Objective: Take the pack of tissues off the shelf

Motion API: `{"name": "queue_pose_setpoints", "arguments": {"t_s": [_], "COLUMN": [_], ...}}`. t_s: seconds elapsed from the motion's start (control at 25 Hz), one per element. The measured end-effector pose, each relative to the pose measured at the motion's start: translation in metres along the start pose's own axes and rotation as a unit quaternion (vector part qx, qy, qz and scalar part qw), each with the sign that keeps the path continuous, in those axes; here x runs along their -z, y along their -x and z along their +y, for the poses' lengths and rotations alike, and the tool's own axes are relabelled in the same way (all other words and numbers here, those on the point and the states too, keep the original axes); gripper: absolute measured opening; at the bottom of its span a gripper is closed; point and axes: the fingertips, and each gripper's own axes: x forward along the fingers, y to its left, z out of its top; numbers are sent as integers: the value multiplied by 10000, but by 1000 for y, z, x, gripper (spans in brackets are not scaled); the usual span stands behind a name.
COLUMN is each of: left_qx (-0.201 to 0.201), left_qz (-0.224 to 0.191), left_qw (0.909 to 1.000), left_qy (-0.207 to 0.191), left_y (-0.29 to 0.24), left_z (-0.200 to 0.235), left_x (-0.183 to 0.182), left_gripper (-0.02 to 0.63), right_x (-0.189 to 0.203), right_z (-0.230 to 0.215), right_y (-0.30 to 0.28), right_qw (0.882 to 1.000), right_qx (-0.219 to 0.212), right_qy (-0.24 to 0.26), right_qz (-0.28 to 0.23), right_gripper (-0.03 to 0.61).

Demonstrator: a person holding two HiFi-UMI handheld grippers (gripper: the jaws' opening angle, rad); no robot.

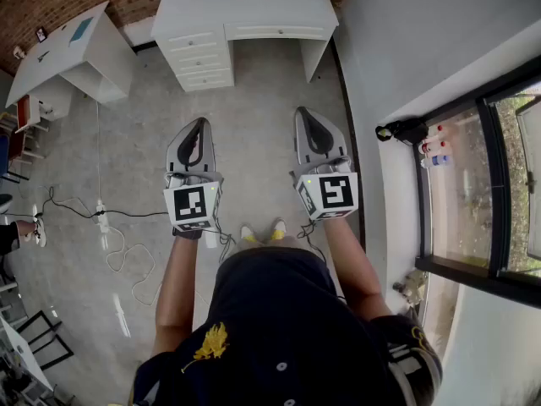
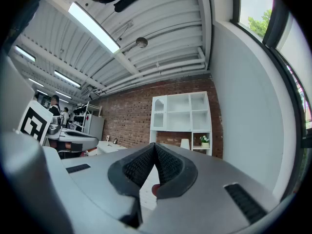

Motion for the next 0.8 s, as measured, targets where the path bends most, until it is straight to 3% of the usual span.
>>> {"name": "queue_pose_setpoints", "arguments": {"t_s": [0.48, 0.8], "left_qx": [252, 156], "left_qz": [-204, -164], "left_qw": [9995, 9997], "left_qy": [-20, 50], "left_y": [-17, -11], "left_z": [-40, -20], "left_x": [-22, -18], "left_gripper": [18, 18], "right_x": [-12, -18], "right_z": [-38, -26], "right_y": [18, 11], "right_qw": [9999, 9998], "right_qx": [152, 52], "right_qy": [28, 102], "right_qz": [-31, -144], "right_gripper": [3, 3]}}
